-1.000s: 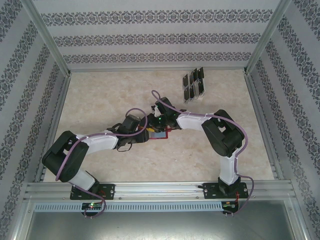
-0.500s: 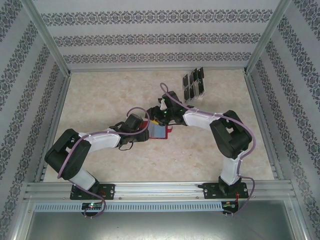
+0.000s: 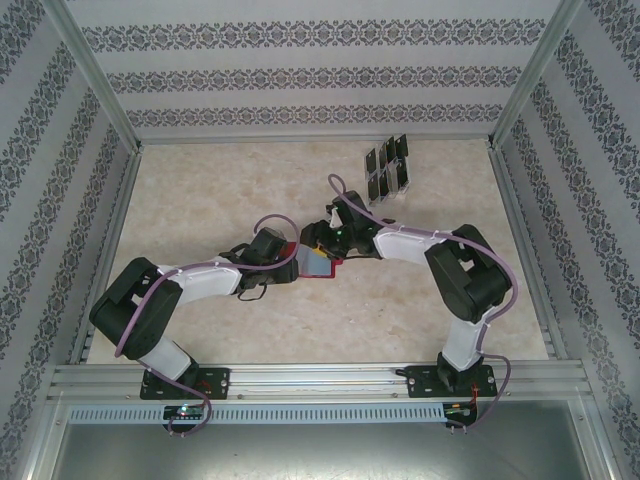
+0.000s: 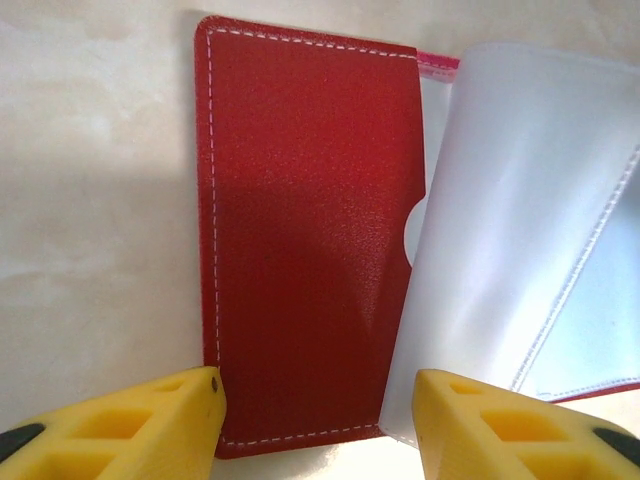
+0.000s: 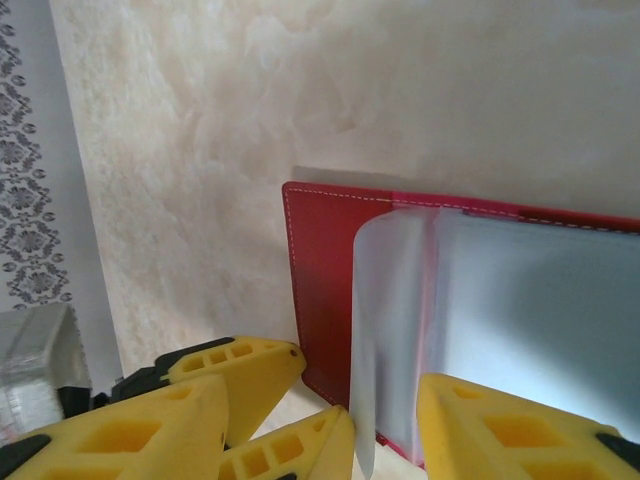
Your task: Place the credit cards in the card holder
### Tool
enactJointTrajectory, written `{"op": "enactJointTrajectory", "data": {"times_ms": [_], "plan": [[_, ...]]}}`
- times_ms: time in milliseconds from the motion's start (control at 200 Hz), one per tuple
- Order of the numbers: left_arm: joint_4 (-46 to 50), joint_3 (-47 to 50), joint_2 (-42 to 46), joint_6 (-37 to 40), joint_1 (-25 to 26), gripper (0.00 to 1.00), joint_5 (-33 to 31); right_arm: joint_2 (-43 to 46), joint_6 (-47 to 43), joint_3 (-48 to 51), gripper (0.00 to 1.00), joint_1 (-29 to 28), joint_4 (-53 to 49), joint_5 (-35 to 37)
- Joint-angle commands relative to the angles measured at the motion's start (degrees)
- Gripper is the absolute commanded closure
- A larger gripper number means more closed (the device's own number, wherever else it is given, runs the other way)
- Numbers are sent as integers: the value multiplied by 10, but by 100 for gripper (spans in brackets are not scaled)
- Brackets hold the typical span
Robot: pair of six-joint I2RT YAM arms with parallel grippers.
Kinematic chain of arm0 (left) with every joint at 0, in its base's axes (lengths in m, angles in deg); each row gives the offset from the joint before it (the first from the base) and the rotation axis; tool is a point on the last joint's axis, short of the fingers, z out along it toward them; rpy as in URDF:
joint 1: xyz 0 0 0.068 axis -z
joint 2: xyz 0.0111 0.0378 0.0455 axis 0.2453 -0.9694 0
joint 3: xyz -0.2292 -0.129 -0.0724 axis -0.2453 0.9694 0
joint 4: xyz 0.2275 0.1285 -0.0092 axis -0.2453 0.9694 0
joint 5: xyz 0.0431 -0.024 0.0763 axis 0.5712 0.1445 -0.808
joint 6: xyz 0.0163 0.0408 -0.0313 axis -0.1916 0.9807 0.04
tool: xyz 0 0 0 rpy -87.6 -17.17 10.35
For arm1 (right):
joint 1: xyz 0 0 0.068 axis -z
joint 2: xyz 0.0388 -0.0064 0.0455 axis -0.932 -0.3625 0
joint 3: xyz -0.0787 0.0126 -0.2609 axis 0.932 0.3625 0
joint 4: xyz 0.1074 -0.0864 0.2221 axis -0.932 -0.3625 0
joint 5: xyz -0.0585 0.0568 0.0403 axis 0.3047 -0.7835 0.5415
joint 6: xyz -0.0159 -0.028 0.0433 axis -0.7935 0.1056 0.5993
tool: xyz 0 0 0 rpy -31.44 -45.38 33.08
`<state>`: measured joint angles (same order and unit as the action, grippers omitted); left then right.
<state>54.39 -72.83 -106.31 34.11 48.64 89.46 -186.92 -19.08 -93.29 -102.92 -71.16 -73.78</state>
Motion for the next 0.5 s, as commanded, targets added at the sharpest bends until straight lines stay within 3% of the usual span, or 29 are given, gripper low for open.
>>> {"op": "enactJointTrajectory", "data": {"times_ms": [0,150,495], "plan": [[53,1,-5,9,6,42,-3,-28,1,-28,47,-16,6,-4],[72,10,44,5,6,36,-10,-54,7,-63,47,-28,5,-15],[147,73,254,-31,5,31,-63,-93,23,-131,46,-52,-24,-18]]}}
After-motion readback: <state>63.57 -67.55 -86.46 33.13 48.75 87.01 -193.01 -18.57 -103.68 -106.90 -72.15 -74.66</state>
